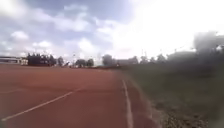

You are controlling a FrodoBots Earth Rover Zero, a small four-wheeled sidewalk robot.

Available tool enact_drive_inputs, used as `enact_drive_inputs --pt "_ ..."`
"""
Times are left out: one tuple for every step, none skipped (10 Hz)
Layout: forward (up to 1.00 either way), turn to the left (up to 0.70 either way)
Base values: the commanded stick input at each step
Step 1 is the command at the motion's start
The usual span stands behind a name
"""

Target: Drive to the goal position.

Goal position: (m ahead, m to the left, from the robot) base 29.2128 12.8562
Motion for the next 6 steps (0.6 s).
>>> enact_drive_inputs --pt "0.7 0.0" --pt "0.7 0.0" --pt "0.7 0.0" --pt "0.7 0.0" --pt "0.7 0.0" --pt "0.7 0.0"
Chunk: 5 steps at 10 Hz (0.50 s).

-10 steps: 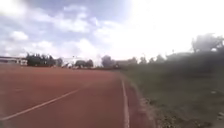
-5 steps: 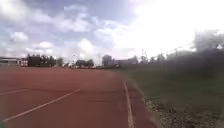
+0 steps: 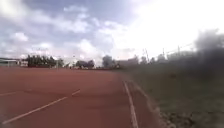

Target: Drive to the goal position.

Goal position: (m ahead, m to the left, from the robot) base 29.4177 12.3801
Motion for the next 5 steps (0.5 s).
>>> enact_drive_inputs --pt "0.7 0.0" --pt "0.7 0.0" --pt "0.7 0.0" --pt "0.7 0.0" --pt "0.7 0.0"
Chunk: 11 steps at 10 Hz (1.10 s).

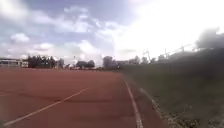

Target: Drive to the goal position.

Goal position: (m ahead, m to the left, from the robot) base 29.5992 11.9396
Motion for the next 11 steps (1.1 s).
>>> enact_drive_inputs --pt "0.7 0.0" --pt "0.7 0.0" --pt "0.7 0.0" --pt "0.7 0.0" --pt "0.7 0.0" --pt "0.7 0.0" --pt "0.7 0.0" --pt "0.7 0.0" --pt "0.7 0.0" --pt "0.7 0.0" --pt "0.7 0.0"
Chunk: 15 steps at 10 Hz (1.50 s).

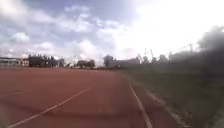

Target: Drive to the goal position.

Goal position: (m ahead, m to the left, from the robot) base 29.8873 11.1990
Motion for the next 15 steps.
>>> enact_drive_inputs --pt "0.7 0.0" --pt "0.7 0.0" --pt "0.7 0.0" --pt "0.7 0.0" --pt "0.7 0.0" --pt "0.7 0.0" --pt "0.7 0.0" --pt "0.7 0.0" --pt "0.7 0.0" --pt "0.7 0.0" --pt "0.7 0.0" --pt "0.7 0.0" --pt "0.7 0.0" --pt "0.7 0.0" --pt "0.7 0.0"
